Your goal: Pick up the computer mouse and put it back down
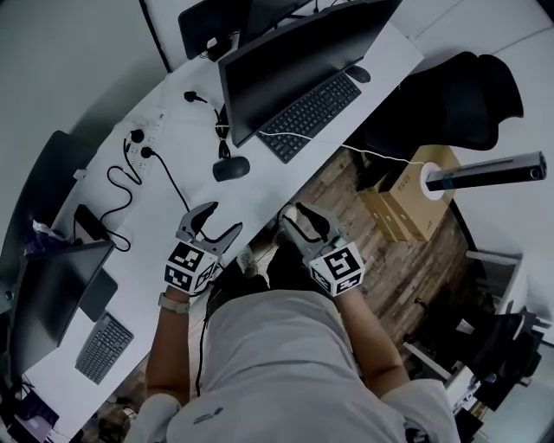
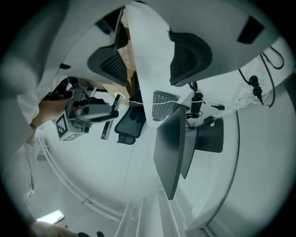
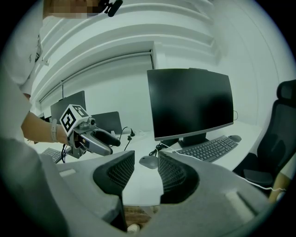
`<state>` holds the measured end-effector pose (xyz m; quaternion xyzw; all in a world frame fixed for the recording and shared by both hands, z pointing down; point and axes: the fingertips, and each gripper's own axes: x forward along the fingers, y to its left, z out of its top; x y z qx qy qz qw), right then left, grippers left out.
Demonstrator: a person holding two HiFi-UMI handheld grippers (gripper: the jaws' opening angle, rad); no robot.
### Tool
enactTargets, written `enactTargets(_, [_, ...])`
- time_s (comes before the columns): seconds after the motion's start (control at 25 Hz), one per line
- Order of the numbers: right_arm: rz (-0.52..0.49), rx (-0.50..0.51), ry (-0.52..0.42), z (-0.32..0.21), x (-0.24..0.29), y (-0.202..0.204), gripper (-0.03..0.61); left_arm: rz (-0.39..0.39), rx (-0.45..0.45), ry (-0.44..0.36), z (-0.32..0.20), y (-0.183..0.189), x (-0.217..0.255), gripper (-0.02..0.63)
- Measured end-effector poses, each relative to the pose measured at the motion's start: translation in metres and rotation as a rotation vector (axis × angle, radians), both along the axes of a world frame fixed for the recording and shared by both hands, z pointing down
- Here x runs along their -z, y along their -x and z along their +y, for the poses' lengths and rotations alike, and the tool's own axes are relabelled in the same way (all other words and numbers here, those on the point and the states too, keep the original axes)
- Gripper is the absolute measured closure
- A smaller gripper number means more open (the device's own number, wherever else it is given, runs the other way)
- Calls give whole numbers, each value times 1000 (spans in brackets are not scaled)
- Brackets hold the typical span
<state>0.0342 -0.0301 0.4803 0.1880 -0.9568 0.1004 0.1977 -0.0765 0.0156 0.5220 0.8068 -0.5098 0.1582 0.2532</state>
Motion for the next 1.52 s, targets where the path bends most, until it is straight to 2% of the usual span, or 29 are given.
enactTargets(0.12, [11,3,17,-10,-7,-1,423,-13,-11,32,-12,2,-11,329])
enactTargets(0.6, [39,13,64,-60,-26,-2,423,-157,-63,169,-67,20,-69,305])
enactTargets(0.8, [73,25,60,-76,-32,-1,423,-215,-83,195,-89,33,-95,301])
enactTargets(1.08, [118,-1,90,-97,-44,-17,423,-254,-101,263,-109,43,-126,291])
enactTargets(1.52, [135,-76,128,-110,-55,-39,422,-320,-173,264,-132,45,-145,284])
